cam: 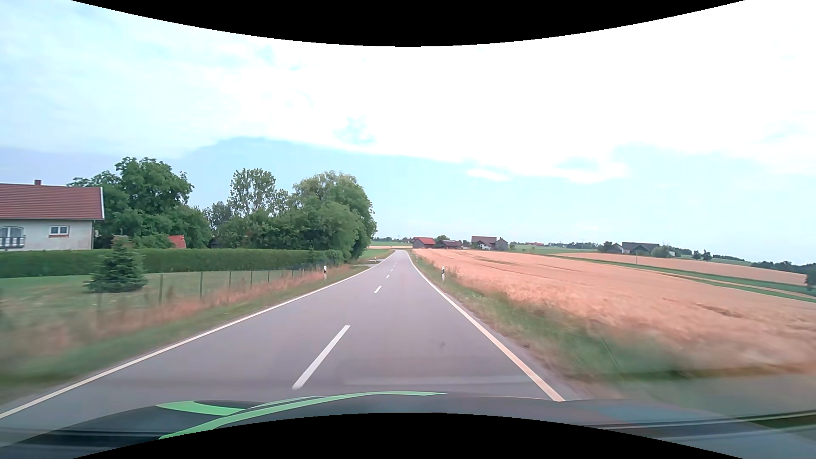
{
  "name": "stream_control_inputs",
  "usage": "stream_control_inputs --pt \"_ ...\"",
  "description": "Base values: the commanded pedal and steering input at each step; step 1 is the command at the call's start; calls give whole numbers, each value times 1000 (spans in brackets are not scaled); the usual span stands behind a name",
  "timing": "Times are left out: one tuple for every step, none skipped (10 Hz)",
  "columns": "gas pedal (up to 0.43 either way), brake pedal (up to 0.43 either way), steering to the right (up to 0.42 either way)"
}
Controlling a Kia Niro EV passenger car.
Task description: Follow the waypoints while adhering to traffic rules and regulations
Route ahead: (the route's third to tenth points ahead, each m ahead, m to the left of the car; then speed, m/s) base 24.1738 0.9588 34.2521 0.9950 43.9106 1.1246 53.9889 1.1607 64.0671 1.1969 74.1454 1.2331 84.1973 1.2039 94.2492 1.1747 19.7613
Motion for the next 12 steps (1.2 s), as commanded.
stream_control_inputs --pt "67 0 1" --pt "67 0 1" --pt "67 0 1" --pt "67 0 2" --pt "67 0 1" --pt "67 0 1" --pt "67 0 1" --pt "67 0 1" --pt "67 0 1" --pt "67 0 1" --pt "67 0 1" --pt "67 0 0"
